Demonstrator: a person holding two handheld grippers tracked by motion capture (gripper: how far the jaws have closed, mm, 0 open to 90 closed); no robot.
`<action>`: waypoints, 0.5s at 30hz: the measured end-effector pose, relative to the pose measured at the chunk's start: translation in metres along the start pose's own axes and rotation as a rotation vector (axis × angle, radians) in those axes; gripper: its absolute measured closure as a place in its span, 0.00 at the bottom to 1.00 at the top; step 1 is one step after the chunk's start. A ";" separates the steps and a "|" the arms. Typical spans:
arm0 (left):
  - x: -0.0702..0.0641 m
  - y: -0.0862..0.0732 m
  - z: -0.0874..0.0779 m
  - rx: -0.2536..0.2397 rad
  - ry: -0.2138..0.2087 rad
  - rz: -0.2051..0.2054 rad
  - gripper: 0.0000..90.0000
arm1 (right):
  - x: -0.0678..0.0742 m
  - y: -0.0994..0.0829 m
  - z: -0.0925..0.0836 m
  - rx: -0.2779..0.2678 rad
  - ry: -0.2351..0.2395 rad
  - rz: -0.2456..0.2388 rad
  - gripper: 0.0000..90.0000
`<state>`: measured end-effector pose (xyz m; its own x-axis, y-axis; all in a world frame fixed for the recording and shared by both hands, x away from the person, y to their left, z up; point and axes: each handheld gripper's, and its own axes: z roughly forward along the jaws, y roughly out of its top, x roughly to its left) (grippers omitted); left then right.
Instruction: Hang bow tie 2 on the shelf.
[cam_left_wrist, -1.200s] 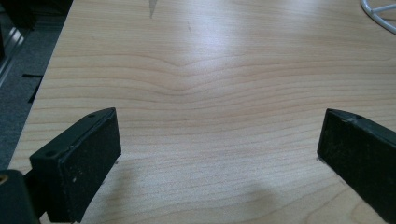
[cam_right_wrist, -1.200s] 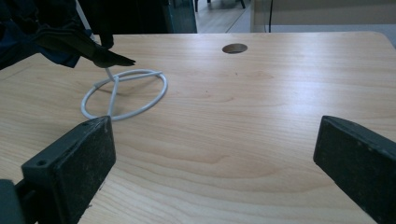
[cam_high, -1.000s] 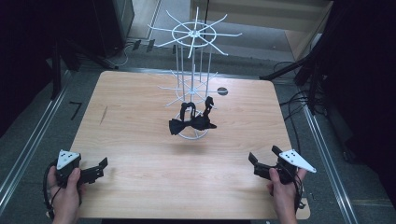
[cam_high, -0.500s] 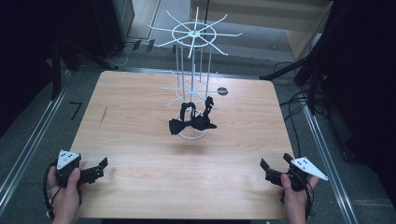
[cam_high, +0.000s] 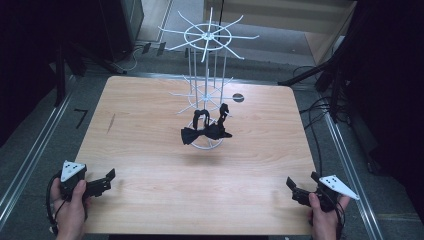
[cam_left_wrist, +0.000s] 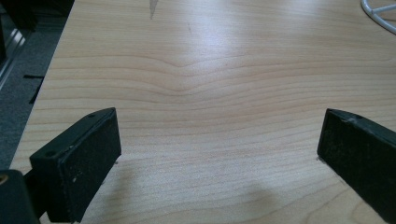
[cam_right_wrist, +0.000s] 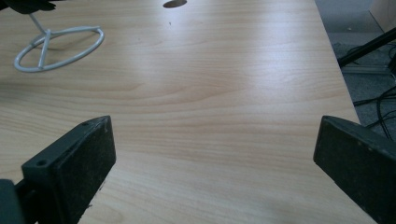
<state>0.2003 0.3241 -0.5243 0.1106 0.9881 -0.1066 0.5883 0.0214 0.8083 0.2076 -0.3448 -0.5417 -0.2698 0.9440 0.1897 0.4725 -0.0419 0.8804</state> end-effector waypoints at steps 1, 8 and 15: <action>0.000 0.000 0.000 -0.001 -0.001 0.000 0.00 | -0.001 -0.001 -0.001 0.001 -0.001 0.002 0.00; 0.000 0.000 0.000 -0.001 -0.001 0.000 0.00 | -0.009 -0.007 -0.011 0.004 0.003 0.009 0.00; 0.000 0.000 0.000 -0.002 0.000 0.000 0.00 | -0.013 -0.010 -0.016 0.009 0.001 0.011 0.00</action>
<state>0.2003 0.3238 -0.5244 0.1105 0.9882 -0.1059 0.5866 0.0212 0.8096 0.1929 -0.3620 -0.5465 -0.2654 0.9432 0.1997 0.4831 -0.0492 0.8742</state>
